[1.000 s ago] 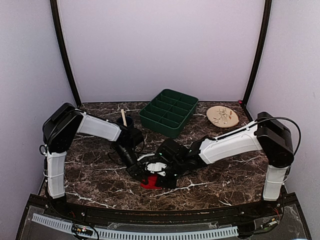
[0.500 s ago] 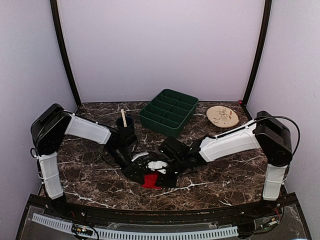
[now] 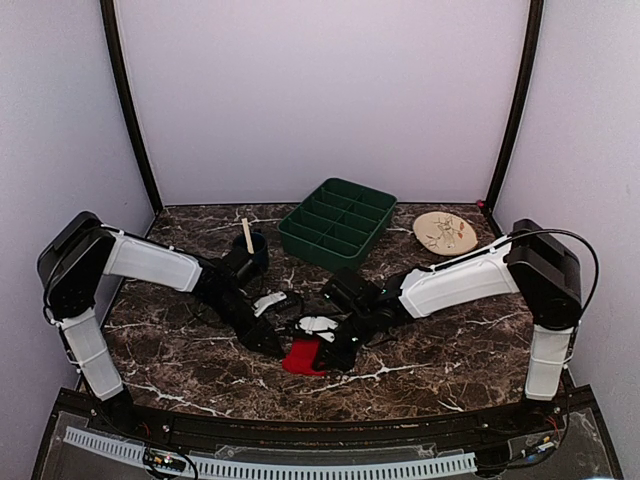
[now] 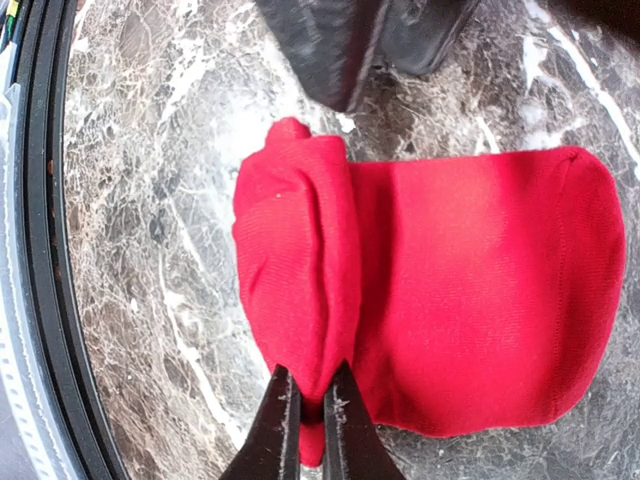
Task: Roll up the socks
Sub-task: Roll the sock at the center of the board.
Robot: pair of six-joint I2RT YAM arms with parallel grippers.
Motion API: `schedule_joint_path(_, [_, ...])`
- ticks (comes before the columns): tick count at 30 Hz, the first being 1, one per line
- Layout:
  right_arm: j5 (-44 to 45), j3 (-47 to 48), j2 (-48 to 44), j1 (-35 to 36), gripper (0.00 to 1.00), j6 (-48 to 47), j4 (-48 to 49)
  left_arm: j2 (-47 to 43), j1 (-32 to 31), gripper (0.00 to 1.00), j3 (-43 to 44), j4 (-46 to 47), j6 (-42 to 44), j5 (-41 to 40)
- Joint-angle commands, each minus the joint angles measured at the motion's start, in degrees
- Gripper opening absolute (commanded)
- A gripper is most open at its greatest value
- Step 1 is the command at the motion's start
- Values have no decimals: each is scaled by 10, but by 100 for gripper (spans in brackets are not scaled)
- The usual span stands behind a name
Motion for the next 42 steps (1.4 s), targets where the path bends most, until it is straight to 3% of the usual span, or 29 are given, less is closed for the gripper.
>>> schedule_joint_path(1, [-20,8,10,-8,0,11,-20,-41,5,35,-17,43,-38,-66])
schedule_joint_path(14, [-104,2,19,-44,0,29,-34,-109,7,38,-55,98,-72,-156])
schedule_joint_path(22, [-174,15,46,-67,0,39,-59,-211,4,38,-132,209,-98,-168])
schedule_joint_path(29, [-261,39,75,-93,0,52,-82,-280,-47,38,-179,254,-22,-152])
schedule_joint_path(42, [-329,85,111,-112,0,45,-141,-215,-138,41,-126,184,77,-158])
